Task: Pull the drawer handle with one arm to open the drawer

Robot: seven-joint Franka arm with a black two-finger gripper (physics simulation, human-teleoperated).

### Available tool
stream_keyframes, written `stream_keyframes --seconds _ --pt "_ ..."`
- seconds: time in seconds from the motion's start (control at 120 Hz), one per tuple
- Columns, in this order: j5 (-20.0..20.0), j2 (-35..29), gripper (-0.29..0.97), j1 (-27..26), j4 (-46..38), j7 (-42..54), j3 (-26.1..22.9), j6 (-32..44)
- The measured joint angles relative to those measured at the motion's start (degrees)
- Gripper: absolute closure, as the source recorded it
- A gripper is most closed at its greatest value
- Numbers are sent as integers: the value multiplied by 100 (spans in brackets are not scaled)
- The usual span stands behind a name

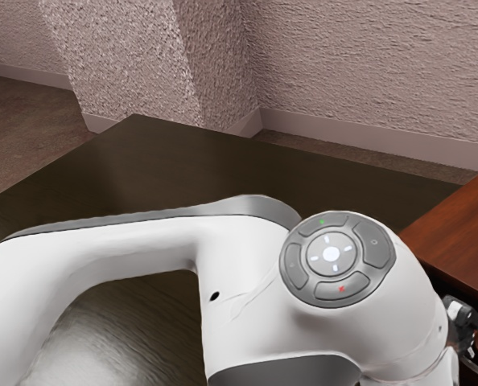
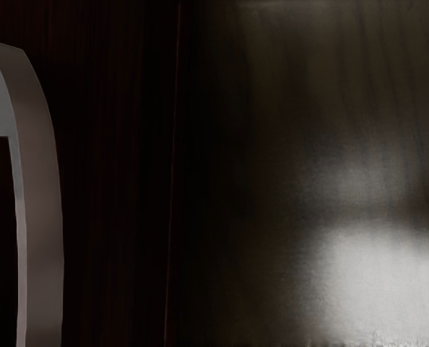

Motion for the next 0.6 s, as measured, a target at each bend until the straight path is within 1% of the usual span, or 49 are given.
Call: stream_keyframes --seconds 0.05,0.133,0.208,0.333,0.433,0.517,0.558,0.6 --pt "1 -15 -2 90 -28 -9 -94 6" --pt "5 -48 -1 49 -43 -22 -64 -23" --pt "4 -137 4 54 -39 -31 -107 -175" --pt "7 -202 -1 100 -48 -52 -222 -437" --pt "7 -231 -2 128 -51 -66 -309 -658" --pt "8 -348 0 71 -143 -77 -313 -810" --pt "7 -436 4 40 -177 -81 -318 -891" --pt "7 -501 5 19 -210 -86 -322 -962"
